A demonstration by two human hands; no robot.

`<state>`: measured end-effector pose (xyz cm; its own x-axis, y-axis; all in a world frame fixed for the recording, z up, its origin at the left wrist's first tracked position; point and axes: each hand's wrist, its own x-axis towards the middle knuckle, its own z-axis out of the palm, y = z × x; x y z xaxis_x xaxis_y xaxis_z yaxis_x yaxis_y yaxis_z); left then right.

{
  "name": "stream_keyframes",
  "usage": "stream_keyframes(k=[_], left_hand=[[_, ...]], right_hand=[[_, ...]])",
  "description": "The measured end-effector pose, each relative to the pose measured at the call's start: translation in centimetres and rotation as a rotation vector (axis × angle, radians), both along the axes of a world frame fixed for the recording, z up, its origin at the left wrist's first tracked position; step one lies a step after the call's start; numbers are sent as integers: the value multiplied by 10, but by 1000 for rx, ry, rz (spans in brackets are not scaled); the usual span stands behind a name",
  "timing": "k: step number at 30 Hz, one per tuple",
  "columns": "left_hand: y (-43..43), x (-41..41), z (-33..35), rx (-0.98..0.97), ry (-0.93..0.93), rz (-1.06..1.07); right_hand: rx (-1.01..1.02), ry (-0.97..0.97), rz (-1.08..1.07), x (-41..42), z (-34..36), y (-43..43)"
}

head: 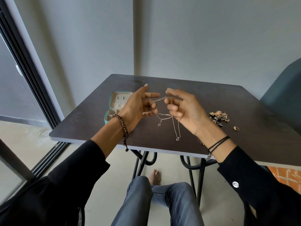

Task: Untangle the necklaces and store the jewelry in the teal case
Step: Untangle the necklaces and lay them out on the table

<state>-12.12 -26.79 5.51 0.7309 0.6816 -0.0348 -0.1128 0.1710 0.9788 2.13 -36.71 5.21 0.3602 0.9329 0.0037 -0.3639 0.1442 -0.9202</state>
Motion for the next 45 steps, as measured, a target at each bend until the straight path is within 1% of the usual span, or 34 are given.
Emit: stream_keyframes(k=[2, 4, 7, 8, 9, 13, 14, 15, 17, 19, 20, 23, 25, 29, 32, 35, 37, 40, 43, 45], left_hand=[[2, -2, 2, -24, -42, 8], [2, -2, 3, -1, -45, 13], [-2, 1, 2, 61, -14, 20], [-3, 3, 1, 76, -3, 24], [-4, 4, 0, 87, 7, 29], [-7, 8, -8, 77, 2, 17], [-8, 9, -10, 72, -9, 1], [-9, 9, -12, 74, -17, -17], [-9, 10, -14, 111, -6, -52], [-9, 11, -15, 175, 38, -101], [-8, 11, -14, 198, 62, -134], [-7, 7, -9, 235, 147, -270], [-4, 3, -4, 284, 198, -320], [-2, 3, 6, 348, 209, -272], [-5, 8, 10, 394, 219, -221], [-6, 9, 10, 412, 230, -205], [-4, 6, 8, 400, 228, -204], [-1, 3, 0, 349, 206, -214], [-4, 4, -10, 371, 209, -227], [-8, 5, -13, 373, 199, -209]], right_hand=[[-44, -190, 4, 2, -2, -2], [-85, -332, 25, 2, -5, -3], [-147, -435, 1, -3, -7, -1], [-156, -420, 4, -5, -6, 0], [-152, -363, 16, -6, -4, 1], [-10, 94, 23, -5, 10, 1], [24, 168, 8, -5, 12, 1], [43, 208, -9, -5, 13, 1], [51, 215, -41, -6, 13, 3], [23, 149, -67, -3, 9, 3], [-6, 85, -78, -2, 6, 2], [-84, -176, -113, -1, -3, -3], [-115, -316, -137, -1, -7, -8], [-118, -489, -129, -7, -13, -12], [-117, -535, -115, -11, -19, -10], [-123, -489, -82, -6, -17, -10], [-124, -425, -40, -4, -12, -13], [-67, -243, 5, -4, -7, -12], [30, 14, -9, -2, -3, -9], [63, 109, -35, 2, -4, -8]])
